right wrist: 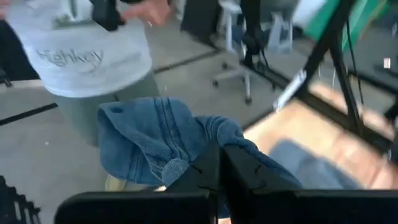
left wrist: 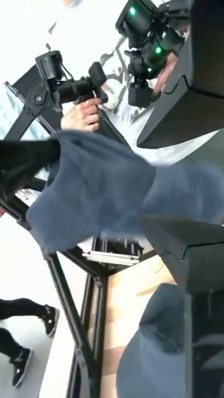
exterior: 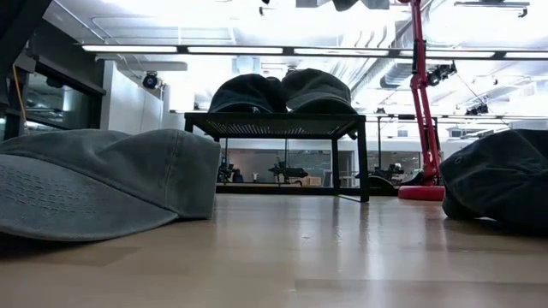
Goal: Pick & Place hat
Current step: Stack the top blue cap on the blue cap on the shelf
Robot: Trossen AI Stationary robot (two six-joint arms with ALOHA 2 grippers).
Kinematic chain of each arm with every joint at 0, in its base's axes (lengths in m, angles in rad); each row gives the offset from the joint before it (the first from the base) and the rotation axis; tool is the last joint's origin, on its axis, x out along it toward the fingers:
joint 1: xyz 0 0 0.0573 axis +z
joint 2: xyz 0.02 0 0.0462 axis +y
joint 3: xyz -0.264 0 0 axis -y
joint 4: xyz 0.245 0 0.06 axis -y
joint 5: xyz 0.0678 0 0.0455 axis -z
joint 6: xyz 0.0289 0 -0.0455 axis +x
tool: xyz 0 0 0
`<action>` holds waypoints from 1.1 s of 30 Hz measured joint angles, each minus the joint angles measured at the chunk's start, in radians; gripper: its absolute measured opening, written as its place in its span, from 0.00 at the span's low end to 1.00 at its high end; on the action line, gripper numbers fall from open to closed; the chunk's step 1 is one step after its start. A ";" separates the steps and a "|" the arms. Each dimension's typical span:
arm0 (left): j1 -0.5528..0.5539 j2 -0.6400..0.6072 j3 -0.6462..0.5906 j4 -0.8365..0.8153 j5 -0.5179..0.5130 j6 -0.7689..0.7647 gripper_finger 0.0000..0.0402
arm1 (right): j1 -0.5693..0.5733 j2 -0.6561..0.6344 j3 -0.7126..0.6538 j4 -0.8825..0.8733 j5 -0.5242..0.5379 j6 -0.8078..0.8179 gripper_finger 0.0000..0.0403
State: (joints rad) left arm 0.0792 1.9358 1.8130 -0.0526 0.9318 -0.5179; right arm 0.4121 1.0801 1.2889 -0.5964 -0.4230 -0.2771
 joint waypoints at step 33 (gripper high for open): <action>-0.071 0.013 0.071 0.182 -0.236 -0.014 0.80 | -0.096 0.061 0.026 0.262 -0.093 -0.170 0.00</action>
State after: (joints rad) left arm 0.0077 1.9492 1.8840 0.1291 0.6954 -0.5316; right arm 0.3158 1.1412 1.3148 -0.3346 -0.5156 -0.4476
